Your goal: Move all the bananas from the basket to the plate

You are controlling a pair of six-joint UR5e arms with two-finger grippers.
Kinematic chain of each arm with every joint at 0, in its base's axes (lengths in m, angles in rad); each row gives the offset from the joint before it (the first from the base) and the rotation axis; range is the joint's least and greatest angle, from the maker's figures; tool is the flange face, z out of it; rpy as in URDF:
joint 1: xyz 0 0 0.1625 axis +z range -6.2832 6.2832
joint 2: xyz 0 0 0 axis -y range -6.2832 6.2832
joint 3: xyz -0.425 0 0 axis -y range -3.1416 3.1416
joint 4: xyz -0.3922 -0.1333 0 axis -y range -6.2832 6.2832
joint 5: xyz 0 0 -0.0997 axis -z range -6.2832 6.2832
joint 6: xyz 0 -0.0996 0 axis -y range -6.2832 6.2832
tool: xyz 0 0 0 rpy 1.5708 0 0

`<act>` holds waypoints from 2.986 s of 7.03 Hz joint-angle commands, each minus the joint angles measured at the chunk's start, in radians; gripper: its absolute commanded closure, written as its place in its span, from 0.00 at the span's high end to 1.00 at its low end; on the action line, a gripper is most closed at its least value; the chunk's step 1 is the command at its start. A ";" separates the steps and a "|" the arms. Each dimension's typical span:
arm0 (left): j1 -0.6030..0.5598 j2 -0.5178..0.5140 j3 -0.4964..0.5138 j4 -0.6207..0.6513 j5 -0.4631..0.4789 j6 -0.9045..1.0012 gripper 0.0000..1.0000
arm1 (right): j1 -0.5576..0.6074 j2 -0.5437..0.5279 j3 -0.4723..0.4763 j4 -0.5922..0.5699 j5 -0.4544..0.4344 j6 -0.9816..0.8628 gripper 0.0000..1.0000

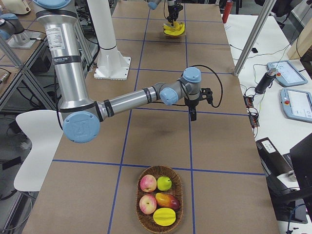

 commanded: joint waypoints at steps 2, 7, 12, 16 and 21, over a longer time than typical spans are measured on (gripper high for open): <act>0.001 -0.008 0.024 -0.002 0.003 0.005 0.97 | 0.000 0.004 -0.014 0.001 -0.001 0.001 0.99; -0.052 -0.053 0.009 0.075 -0.064 0.011 1.00 | 0.012 0.006 -0.014 -0.013 0.002 -0.035 0.99; -0.255 -0.342 -0.120 0.792 -0.084 0.124 1.00 | 0.243 0.012 -0.055 -0.356 -0.012 -0.526 0.99; -0.541 -0.355 -0.046 0.962 -0.139 0.290 1.00 | 0.418 -0.085 -0.083 -0.412 0.110 -0.705 0.99; -0.619 -0.129 0.091 0.699 -0.324 0.290 1.00 | 0.511 -0.171 -0.092 -0.375 0.114 -0.710 0.99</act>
